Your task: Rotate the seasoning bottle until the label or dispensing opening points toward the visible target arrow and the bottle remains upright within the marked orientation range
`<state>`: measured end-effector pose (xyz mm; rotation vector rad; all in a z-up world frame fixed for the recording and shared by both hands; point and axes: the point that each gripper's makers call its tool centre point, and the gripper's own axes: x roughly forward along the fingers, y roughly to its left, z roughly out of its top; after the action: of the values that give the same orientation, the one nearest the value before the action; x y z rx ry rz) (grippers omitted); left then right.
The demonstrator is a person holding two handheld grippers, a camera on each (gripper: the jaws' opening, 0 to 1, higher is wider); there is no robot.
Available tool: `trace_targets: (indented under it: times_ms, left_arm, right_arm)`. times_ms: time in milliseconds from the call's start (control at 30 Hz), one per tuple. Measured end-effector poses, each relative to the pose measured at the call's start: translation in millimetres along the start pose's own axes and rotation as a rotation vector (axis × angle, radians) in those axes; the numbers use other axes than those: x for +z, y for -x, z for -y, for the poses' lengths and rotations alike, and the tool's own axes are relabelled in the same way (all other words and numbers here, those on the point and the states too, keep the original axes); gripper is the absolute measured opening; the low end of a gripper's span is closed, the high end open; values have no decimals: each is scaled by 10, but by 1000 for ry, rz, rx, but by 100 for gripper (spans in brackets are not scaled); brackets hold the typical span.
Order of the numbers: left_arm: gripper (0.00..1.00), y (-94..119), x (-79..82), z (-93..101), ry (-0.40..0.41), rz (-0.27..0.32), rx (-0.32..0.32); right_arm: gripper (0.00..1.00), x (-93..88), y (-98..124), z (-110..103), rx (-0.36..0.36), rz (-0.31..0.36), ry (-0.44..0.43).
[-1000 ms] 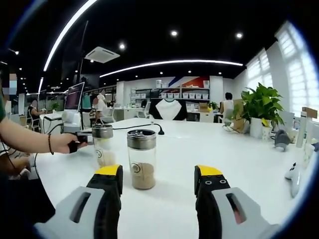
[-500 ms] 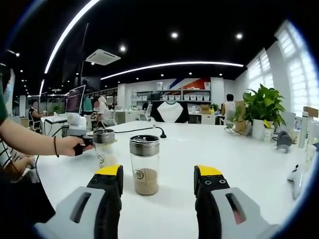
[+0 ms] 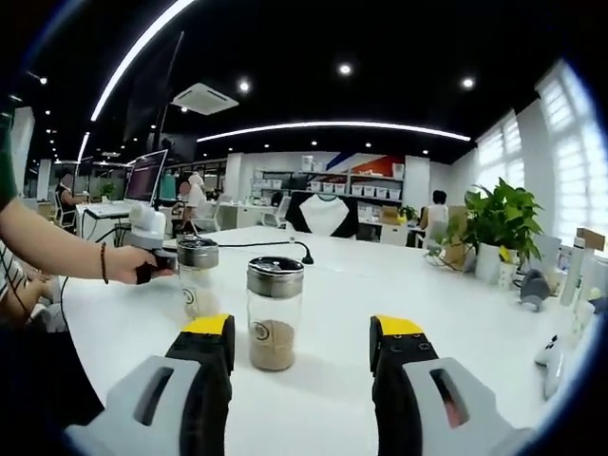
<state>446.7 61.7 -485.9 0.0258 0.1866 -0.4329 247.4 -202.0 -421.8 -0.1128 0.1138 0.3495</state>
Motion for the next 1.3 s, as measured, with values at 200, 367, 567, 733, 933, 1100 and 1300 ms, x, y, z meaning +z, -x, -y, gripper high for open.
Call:
trace_targets:
  times_ms: [200,367,567,733,933,1100,1300]
  left_arm:
    - [36,11,-6,-6,2,6,3]
    - [36,52,-20,11,0,13,-9]
    - [36,134,-34,31,-2,17,-23]
    - [36,224,-47,76,-8,15,-31]
    - [36,388,-83,152,-6,24,-40]
    - [36,501,-115,295,-15,23,-74]
    - [36,668,-166,366,-14,28,-75]
  right_arm:
    - [58,-27,-5,1,2,-8,4]
    - [59,-36,-21,-3,6,-9,9]
    - [59,-99,-36,-18,10,-25,-1]
    - [59,-107,-48,-31,17,-25,-4]
    - [60,-120,-63,-47,21,-25,1]
    - [60,-135,-62,-48,21,-36,7]
    - [60,-141,-55,-50,18,-37,2]
